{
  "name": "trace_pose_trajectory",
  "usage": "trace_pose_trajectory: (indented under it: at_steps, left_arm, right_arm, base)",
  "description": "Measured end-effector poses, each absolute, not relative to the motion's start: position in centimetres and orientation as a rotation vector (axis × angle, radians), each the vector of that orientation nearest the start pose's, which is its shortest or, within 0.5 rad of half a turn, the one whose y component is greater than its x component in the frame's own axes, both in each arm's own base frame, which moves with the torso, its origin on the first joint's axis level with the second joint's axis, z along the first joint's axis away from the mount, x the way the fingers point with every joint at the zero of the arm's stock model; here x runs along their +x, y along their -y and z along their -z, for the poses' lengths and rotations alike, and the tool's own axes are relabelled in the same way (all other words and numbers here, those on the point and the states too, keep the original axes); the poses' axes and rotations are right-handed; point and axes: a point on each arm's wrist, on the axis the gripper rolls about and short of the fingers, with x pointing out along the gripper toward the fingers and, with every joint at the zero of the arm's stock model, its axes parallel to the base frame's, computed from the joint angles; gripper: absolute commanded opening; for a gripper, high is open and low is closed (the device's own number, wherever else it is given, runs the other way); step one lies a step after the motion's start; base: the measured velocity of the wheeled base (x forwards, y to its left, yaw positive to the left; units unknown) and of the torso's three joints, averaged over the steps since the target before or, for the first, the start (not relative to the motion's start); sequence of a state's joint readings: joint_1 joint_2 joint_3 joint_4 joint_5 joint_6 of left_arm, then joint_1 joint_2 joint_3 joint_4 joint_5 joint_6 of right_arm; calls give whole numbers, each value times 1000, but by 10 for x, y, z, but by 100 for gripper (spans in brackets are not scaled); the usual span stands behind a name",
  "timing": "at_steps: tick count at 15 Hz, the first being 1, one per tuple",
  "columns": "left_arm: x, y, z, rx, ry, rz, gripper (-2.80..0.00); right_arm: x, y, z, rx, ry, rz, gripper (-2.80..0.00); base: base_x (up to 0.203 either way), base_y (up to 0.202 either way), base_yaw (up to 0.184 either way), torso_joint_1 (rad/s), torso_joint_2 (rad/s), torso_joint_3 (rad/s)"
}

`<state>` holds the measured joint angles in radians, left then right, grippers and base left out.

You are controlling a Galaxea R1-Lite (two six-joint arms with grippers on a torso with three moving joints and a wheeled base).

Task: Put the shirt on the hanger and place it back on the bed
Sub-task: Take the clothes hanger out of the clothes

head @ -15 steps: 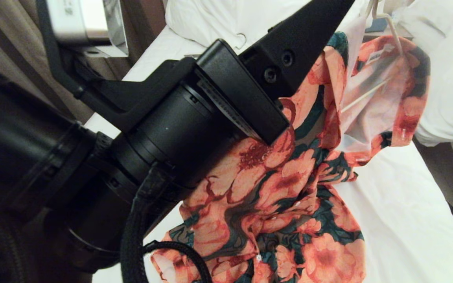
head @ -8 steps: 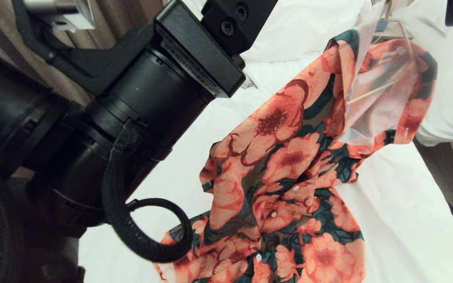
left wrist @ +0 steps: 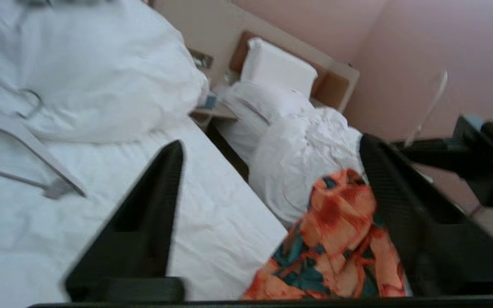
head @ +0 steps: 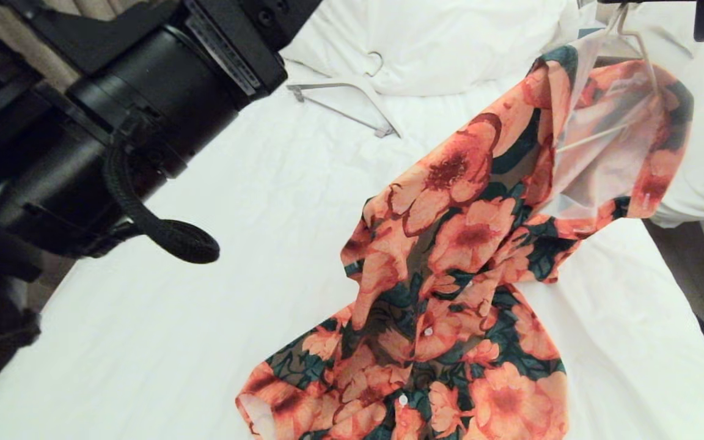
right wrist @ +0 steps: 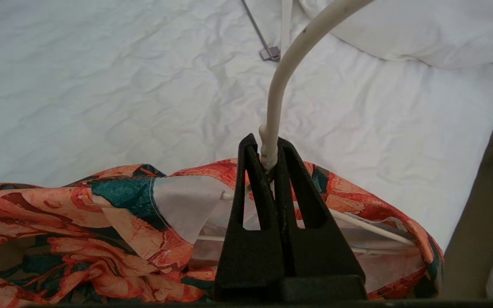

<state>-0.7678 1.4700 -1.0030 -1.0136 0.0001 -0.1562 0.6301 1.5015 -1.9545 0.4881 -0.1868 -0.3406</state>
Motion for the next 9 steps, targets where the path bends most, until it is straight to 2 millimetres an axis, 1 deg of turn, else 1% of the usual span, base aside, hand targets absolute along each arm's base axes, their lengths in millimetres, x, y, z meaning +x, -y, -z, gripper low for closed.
trace_pose_trajectory:
  at_steps: [3, 7, 9]
  left_arm:
    - [173, 156, -352, -361, 508, 760, -280]
    - [181, 138, -362, -342, 522, 677, -280]
    - [182, 133, -365, -348, 530, 662, -280]
  right_arm:
    - [170, -115, -440, -350, 39, -427, -280]
    - [174, -112, -438, -347, 26, -407, -280]
    - [175, -112, -438, -347, 27, -405, -280]
  base:
    - [0, 0, 0, 0, 0, 0]
    - [0, 0, 0, 0, 0, 0]
    - [0, 0, 0, 0, 0, 0]
